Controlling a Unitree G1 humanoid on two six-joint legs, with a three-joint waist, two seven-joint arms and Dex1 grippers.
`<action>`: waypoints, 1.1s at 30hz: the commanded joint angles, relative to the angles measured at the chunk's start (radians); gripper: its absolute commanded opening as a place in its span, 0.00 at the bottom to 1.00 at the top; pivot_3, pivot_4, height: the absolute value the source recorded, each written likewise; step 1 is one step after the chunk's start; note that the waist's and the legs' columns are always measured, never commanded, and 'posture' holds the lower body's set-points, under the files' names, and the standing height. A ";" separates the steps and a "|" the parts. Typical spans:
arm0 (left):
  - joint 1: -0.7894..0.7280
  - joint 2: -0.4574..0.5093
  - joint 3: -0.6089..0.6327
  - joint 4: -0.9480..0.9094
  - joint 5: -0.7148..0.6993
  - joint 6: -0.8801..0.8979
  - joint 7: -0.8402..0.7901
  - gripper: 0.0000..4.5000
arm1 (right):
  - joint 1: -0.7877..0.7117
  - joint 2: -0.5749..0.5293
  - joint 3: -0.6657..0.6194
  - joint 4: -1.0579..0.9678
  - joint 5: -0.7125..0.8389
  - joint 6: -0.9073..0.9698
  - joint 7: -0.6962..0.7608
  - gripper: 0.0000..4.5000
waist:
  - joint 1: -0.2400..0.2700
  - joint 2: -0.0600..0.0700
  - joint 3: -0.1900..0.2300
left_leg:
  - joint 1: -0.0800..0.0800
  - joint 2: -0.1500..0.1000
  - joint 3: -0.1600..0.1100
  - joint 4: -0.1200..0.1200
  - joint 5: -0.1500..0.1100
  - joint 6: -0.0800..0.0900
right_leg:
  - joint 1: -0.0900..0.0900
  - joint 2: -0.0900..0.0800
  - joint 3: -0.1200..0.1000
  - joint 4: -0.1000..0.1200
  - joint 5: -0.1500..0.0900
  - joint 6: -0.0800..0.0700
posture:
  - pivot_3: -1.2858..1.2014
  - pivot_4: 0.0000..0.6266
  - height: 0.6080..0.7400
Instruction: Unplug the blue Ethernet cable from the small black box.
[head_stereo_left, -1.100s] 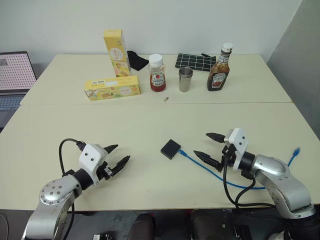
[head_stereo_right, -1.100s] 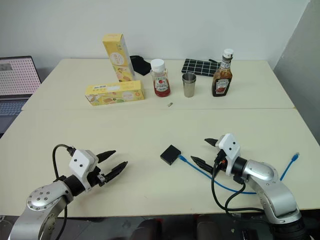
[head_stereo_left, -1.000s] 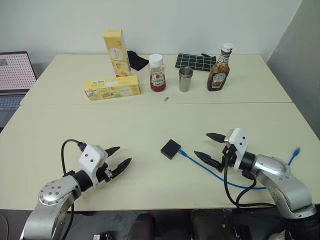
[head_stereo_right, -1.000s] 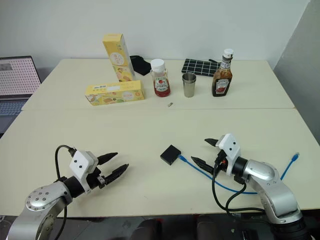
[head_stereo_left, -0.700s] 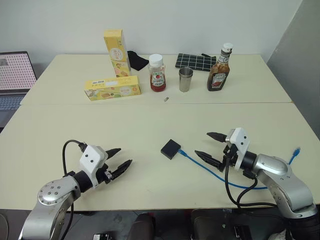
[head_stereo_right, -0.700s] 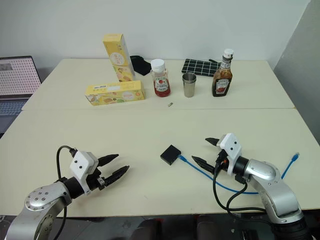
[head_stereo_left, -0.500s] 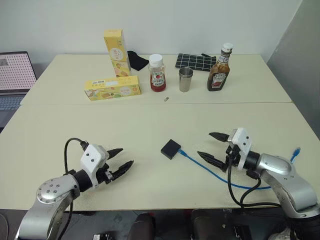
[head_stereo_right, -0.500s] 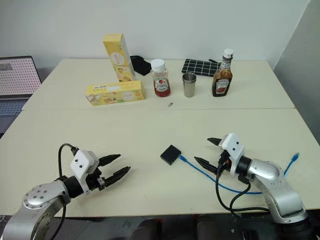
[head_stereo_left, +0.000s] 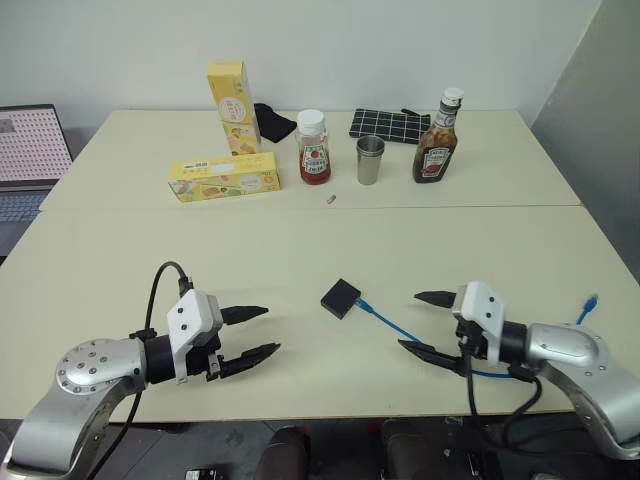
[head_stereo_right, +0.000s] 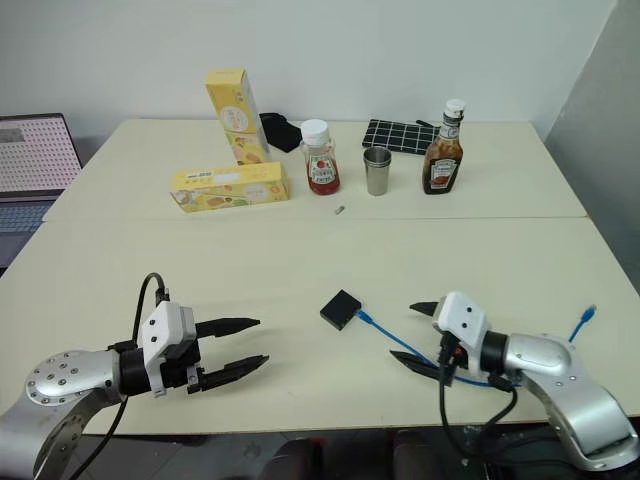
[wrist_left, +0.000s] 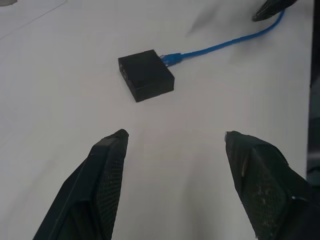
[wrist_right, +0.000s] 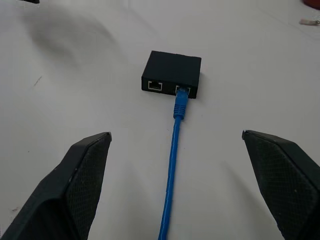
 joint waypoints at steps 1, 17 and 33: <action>-0.017 0.034 -0.007 -0.043 -0.045 0.017 -0.046 0.73 | -0.048 0.040 0.031 0.042 -0.046 0.030 -0.065 0.99 | 0.000 0.000 0.000 | 0.000 0.000 0.000 0.000 0.000 0.000 | 0.001 0.000 0.000 0.000 0.000 0.000 | 0.52 0.24 1.00; -0.062 0.045 -0.009 -0.064 -0.104 0.081 -0.065 0.73 | -0.191 0.213 0.243 0.209 -0.230 0.038 -0.158 0.82 | 0.000 0.000 0.000 | 0.000 0.000 -0.001 0.000 0.000 0.000 | 0.000 0.000 0.000 0.000 0.000 0.000 | 0.52 0.24 1.00; -0.084 -0.018 -0.003 0.076 -0.069 0.062 0.031 0.73 | -0.250 0.204 0.226 0.224 -0.266 -0.020 -0.105 0.02 | 0.000 0.000 0.000 | 0.000 0.000 -0.001 0.000 0.000 0.000 | 0.000 0.000 0.000 0.000 0.000 0.000 | 0.52 0.24 1.00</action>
